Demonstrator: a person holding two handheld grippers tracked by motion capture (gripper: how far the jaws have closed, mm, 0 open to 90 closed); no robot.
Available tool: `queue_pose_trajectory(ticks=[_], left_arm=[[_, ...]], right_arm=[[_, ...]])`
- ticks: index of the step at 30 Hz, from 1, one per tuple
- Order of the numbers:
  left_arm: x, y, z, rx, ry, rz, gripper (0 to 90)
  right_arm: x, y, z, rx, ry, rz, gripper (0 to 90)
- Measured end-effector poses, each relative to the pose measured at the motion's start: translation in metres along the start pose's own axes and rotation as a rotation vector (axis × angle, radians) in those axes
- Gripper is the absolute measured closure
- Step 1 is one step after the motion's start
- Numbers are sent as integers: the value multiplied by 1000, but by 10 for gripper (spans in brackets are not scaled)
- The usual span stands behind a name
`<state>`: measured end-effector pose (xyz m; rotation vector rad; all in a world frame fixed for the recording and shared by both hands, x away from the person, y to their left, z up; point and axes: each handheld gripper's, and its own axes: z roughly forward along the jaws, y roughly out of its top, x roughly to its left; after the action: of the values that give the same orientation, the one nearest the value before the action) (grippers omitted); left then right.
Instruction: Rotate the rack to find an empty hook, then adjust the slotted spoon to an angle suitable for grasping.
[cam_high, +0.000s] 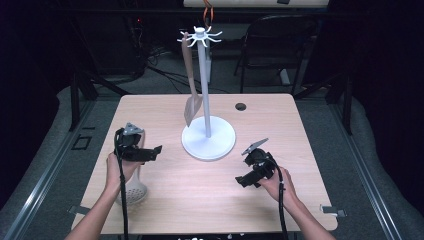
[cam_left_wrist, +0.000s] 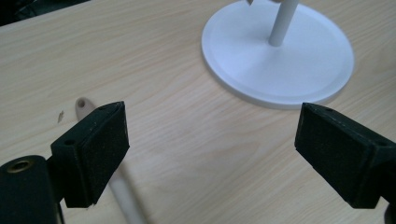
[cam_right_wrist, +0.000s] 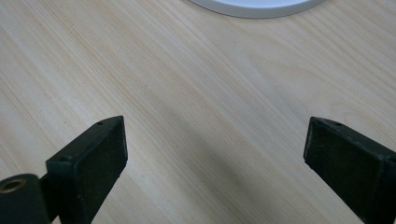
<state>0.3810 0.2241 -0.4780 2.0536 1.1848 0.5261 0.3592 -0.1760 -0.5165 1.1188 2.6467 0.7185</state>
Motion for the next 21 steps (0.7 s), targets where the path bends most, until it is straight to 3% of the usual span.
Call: queue_pose_trajectory(ticks=[6,10,21], left_arm=[[7,-11,0,40,48,-45,71],[13,-16,6,107,91,-79,9],[26,-28,22,218,103,-141,43]], right_arm=[[2,1,-1,8,2,-5,70],[1,0,-1,-11,2,-5,75],[1,0,-1,6,0,-8,82]])
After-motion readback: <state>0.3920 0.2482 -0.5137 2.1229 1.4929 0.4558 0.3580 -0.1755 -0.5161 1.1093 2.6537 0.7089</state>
